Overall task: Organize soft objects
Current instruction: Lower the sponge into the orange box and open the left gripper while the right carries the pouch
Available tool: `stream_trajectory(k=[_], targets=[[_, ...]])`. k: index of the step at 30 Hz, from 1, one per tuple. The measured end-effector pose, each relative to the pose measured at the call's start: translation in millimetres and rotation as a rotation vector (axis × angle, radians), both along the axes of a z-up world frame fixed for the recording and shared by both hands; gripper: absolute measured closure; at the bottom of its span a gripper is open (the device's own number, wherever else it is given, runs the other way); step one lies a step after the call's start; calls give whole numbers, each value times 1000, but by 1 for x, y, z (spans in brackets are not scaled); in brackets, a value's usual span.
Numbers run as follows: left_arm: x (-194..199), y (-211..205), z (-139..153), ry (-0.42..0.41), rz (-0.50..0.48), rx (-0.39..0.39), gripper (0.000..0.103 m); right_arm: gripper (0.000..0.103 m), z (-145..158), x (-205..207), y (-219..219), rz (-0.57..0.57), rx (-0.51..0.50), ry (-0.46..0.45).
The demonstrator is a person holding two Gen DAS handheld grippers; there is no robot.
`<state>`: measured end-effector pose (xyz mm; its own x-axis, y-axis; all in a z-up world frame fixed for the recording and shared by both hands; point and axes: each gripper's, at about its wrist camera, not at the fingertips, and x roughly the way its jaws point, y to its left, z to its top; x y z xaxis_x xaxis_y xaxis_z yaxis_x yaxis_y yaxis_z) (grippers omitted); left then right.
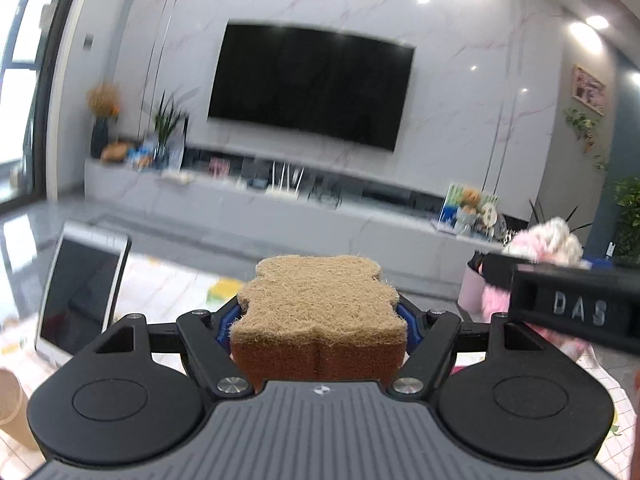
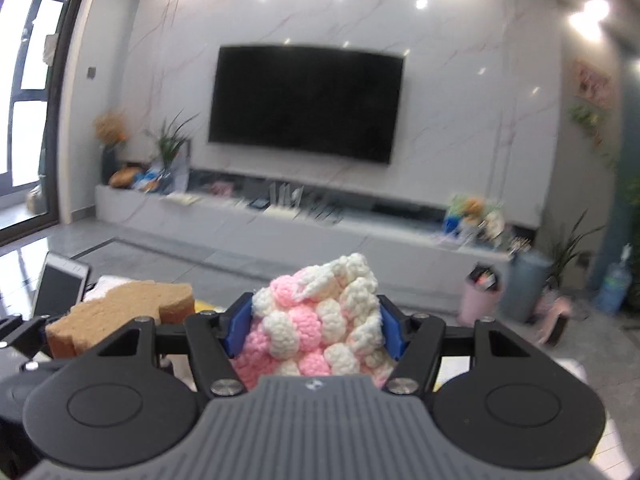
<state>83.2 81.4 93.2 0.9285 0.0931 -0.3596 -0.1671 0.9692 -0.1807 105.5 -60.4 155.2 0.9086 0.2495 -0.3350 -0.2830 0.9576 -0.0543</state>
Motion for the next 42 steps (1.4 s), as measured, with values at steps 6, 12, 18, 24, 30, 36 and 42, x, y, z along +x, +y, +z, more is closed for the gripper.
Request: stream_trajectory(k=[6,12,18,24,30,36,42], targets=[[33,31,-29,104,-87,-9,19,40,-43,43,17,71,95,174],[55,20,-63,207,-160,97,18,40,-86,64,18,135,60,341],[75,4,-75,254,-85,198,18,40,-104,63,16,136,62,399],[107,19,-84,367,-120,79,18,40,-107,51,19,126,37,395],[115,44,-90,405,-88,-53,16,40,-103,37,26,196,24,386],[121,43,-91,422,-78,-45,7,40,-105,33,33,214,4,391],[116,47,-87,400,-45,-78,5,40,-103,33,31,201,3,392]])
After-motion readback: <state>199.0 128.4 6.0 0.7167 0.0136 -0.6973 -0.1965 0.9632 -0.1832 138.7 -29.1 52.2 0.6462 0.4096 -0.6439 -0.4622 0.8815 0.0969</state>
